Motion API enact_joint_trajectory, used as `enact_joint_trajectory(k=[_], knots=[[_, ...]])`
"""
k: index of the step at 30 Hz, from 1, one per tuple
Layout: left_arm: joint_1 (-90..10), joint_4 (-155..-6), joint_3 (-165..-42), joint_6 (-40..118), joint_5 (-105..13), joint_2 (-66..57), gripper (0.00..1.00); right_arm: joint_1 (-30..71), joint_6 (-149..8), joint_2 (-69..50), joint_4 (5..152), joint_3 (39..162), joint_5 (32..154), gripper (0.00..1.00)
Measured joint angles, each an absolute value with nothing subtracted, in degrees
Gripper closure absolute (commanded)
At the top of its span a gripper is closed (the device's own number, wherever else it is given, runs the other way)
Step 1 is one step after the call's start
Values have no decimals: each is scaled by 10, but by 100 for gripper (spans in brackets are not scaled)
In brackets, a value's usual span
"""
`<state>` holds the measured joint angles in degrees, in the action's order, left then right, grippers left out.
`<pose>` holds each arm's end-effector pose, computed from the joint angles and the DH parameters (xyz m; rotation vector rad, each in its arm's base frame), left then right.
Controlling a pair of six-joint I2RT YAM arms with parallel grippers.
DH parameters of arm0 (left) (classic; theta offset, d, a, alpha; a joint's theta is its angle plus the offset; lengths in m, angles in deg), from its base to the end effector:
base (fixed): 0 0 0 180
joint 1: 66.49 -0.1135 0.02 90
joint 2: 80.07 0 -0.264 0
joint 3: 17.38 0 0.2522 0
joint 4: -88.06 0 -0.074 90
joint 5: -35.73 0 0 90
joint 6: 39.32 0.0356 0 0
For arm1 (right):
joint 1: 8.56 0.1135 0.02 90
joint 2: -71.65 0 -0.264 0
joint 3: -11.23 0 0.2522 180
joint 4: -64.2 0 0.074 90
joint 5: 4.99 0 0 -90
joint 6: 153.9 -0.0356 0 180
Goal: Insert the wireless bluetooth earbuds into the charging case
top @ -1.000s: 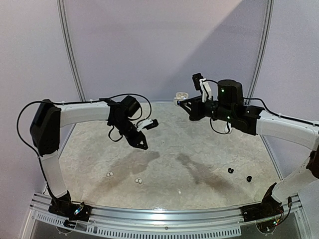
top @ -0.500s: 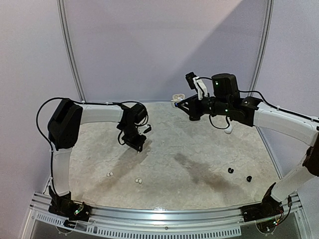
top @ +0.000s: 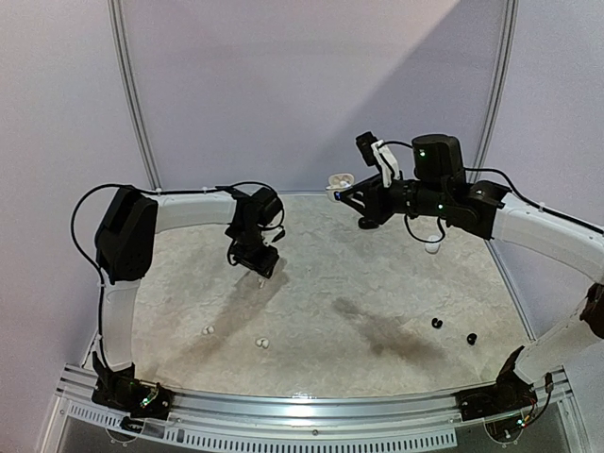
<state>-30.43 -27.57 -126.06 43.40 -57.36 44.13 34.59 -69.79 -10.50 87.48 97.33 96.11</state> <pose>0.3492 -0.2519 0.1565 0.7282 2.8667 -0.0225 0.2422 0.2364 0.3563 -0.7585 1.8247 0.7543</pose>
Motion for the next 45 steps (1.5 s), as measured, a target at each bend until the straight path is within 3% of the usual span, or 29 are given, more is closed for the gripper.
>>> enact_joint_trajectory(k=[6, 15, 23, 35, 45], knots=[[-302, -275, -1278, 447, -579, 441, 48, 346, -690, -88, 880, 965, 962, 99], [-301, -261, -1277, 405, -582, 443, 65, 346, -685, -75, 894, 965, 962, 99], [-301, -259, -1277, 392, -574, 462, 60, 346, -692, -74, 903, 963, 962, 99], [-300, -259, -1271, 381, -563, 463, 60, 346, -702, -67, 908, 958, 962, 98], [-299, -258, -1243, 371, -565, 450, 71, 346, -703, -66, 909, 957, 962, 98]])
